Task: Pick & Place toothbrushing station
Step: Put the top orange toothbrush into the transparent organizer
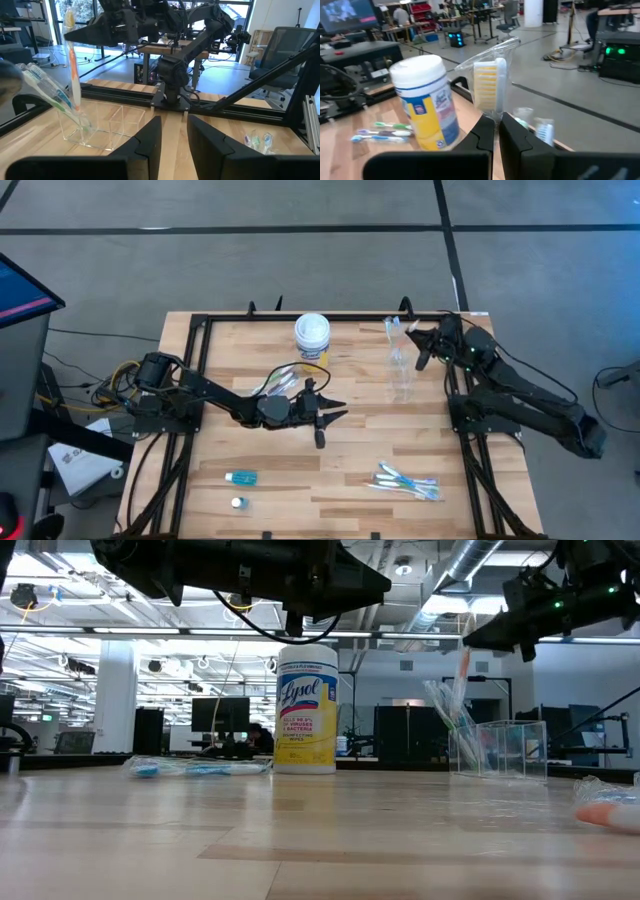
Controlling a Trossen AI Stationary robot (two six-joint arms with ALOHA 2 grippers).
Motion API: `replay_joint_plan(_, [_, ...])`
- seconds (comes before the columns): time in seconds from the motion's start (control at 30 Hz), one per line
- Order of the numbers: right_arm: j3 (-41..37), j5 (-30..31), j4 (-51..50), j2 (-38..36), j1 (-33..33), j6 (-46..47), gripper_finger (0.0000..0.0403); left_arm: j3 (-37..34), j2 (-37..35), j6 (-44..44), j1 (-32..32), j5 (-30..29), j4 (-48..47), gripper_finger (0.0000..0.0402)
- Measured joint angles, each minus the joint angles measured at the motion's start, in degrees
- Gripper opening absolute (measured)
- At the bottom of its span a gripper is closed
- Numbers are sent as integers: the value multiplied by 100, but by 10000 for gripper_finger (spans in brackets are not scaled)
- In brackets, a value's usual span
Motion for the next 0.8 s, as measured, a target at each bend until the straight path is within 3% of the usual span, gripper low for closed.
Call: replay_joint_plan(0.8, [0,-50,-442,11,-714,-135,0,0,0,-4,2,0,0,88])
